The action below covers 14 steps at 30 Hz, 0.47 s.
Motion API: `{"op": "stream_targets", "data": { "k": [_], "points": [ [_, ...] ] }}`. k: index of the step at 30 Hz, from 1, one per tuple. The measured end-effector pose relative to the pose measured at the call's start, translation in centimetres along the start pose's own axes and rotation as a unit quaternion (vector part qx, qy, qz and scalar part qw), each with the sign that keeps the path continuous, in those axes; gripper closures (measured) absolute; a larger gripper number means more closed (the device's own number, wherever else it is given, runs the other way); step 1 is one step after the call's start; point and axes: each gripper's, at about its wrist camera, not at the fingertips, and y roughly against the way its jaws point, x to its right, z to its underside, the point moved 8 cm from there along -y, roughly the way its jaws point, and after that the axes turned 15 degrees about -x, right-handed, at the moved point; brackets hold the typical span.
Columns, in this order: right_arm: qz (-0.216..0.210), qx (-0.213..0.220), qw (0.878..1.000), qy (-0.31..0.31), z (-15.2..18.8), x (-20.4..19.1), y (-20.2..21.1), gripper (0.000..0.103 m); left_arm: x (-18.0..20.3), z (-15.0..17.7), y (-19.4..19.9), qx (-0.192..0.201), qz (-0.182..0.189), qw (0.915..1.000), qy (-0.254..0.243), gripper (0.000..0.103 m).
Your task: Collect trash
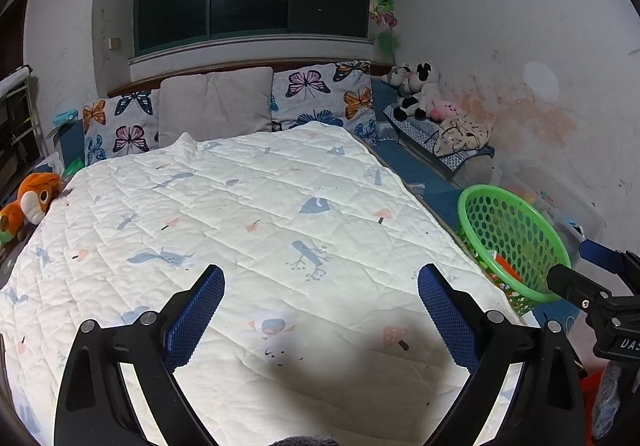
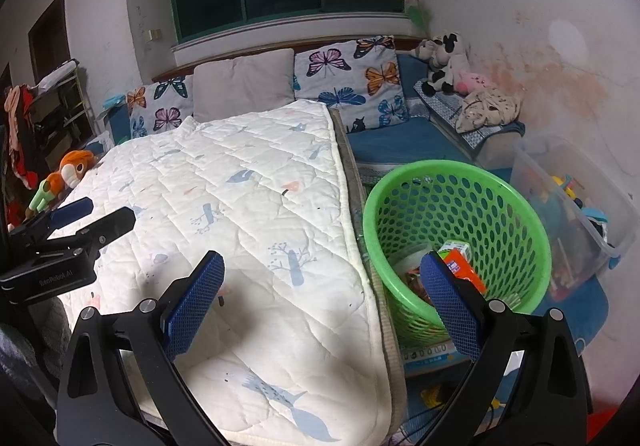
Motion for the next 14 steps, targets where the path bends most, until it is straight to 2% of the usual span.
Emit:
{"op": "stream_targets", "data": {
  "k": [14],
  "points": [
    [-0.002, 0.005, 1.0, 0.002, 0.07, -0.43, 0.0, 0.004, -0.55, 0.36, 0.02, -0.003, -0.004, 1.0, 0.005, 0.009]
  ]
}}
